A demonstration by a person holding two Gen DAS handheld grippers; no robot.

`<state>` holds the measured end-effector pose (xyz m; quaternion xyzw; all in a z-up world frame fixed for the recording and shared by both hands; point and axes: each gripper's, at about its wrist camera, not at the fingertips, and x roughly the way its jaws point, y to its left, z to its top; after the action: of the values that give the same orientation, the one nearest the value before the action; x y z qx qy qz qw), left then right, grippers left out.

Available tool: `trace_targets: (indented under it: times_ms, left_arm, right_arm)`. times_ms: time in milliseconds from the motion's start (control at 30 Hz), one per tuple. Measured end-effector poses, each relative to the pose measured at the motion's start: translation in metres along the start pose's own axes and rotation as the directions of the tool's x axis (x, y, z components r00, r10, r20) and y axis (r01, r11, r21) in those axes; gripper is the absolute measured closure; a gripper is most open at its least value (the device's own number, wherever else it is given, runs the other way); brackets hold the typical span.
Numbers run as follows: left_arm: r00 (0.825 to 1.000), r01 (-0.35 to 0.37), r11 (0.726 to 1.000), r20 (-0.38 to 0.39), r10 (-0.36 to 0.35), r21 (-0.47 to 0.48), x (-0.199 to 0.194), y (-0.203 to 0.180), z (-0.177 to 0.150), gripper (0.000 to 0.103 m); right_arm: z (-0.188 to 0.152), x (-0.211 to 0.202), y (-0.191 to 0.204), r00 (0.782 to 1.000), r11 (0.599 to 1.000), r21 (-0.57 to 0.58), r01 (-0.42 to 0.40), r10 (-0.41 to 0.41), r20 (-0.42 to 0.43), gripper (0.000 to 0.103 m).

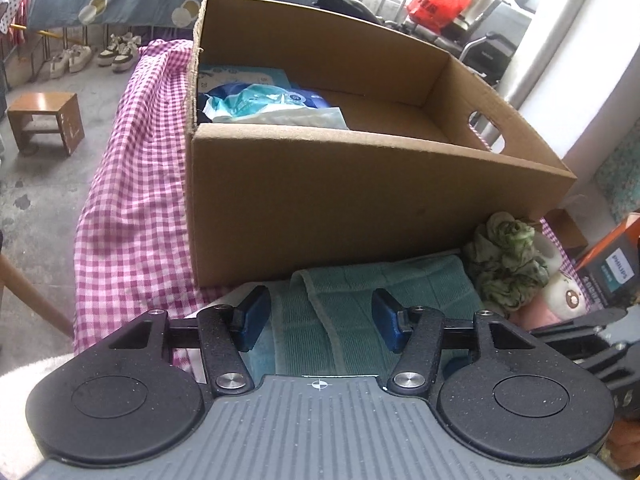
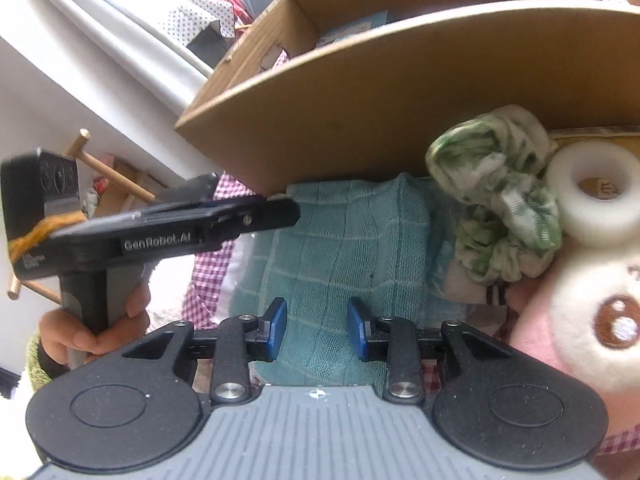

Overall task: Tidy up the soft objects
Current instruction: 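Withdraw the right gripper from the box and reach toward the teal towel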

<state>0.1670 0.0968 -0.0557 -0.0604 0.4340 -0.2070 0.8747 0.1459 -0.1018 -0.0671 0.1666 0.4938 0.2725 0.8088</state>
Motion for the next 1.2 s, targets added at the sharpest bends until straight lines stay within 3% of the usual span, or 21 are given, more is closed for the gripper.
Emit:
trace_targets:
  times_ms: [133, 300, 600, 867, 1033, 1200]
  left_arm:
    - [1.0, -0.007, 1.0, 0.004, 0.007, 0.012, -0.012, -0.001, -0.005, 0.045]
    - [1.0, -0.023, 0.998, -0.002, 0.023, 0.053, -0.022, -0.012, -0.017, 0.042]
    - [0.982, -0.172, 0.974, -0.049, 0.181, 0.15, -0.008, -0.031, -0.031, 0.042]
    - [0.981, -0.175, 0.974, -0.063, 0.186, 0.143, -0.01, -0.029, -0.031, 0.041]
    - [0.983, -0.159, 0.979, -0.073, 0.169, 0.127, -0.009, -0.025, -0.032, 0.041]
    - [0.986, -0.14, 0.984, -0.069, 0.148, 0.114, -0.01, -0.019, -0.034, 0.039]
  right_arm:
    - [-0.006, -0.019, -0.003, 1.0, 1.0, -0.023, -0.004, 0.004, 0.009, 0.064]
    - [-0.021, -0.036, -0.009, 0.996, 0.998, 0.002, 0.059, -0.059, 0.067, 0.063]
    - [-0.017, -0.037, -0.014, 0.979, 0.995, 0.028, 0.093, -0.097, 0.18, 0.063]
    - [0.003, -0.016, -0.001, 0.963, 0.983, 0.001, 0.185, -0.182, 0.197, 0.062]
    - [0.015, -0.009, 0.002, 0.953, 0.972, -0.004, 0.236, -0.231, 0.194, 0.052]
    - [0.03, -0.001, 0.006, 0.946, 0.96, -0.028, 0.278, -0.268, 0.184, 0.051]
